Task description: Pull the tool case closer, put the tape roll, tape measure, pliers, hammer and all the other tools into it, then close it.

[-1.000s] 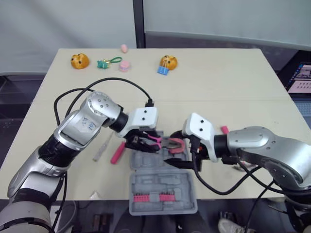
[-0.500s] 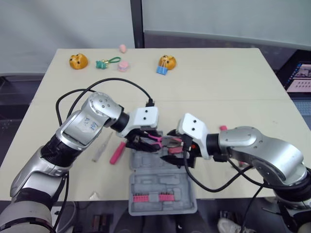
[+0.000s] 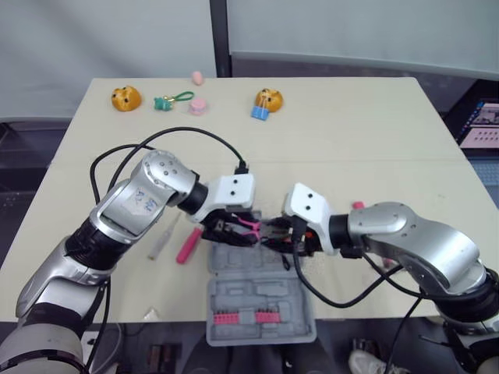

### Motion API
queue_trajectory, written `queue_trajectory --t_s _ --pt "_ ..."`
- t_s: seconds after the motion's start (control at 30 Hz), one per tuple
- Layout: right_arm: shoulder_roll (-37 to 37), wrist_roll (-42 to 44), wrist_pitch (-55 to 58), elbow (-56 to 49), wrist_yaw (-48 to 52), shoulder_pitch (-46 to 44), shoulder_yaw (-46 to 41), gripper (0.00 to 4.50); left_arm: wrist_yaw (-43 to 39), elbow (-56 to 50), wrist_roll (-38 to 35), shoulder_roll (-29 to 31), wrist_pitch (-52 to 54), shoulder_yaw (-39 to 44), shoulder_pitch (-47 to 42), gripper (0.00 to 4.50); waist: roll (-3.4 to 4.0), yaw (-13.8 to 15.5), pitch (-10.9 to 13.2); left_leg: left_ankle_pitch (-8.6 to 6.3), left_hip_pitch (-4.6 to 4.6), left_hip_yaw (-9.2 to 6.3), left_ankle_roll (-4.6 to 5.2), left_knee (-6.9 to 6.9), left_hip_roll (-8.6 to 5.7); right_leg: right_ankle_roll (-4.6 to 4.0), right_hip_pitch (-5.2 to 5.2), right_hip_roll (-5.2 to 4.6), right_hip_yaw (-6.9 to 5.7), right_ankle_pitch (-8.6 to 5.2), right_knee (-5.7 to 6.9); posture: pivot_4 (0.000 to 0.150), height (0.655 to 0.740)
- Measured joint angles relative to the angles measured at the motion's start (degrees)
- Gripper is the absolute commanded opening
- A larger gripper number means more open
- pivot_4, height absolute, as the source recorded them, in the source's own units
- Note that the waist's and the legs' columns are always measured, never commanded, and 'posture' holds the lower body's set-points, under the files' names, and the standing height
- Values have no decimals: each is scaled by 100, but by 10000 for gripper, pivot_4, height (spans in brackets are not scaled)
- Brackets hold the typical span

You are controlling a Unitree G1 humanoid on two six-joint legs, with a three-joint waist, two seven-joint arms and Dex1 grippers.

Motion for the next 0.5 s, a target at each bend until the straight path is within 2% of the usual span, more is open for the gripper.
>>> queue_trajectory --t_s 0.33,0.4,0.43,0.5 --pt "2 -81 21 5 117 -2 0 9915 9 -15 0 -35 83 -1 17 23153 0 0 0 0 0 0 0 1 -1 0 0 0 0 0 1 1500 7121" --pt "2 -81 25 5 122 -2 0 9915 13 -15 0 -37 88 -1 18 33311 0 0 0 0 0 0 0 1 -1 0 0 0 0 0 1 1500 7121" --pt "12 -85 27 5 121 -2 0 9915 66 -14 -3 -58 95 15 18 36295 0 -1 0 0 0 0 0 2 -1 0 0 0 0 0 2 1500 7121" --pt "38 -79 32 5 122 -2 4 9915 137 -15 -54 -126 143 83 18 45000 0 -1 0 0 0 0 0 2 -1 0 0 -1 0 0 2 1500 7121"
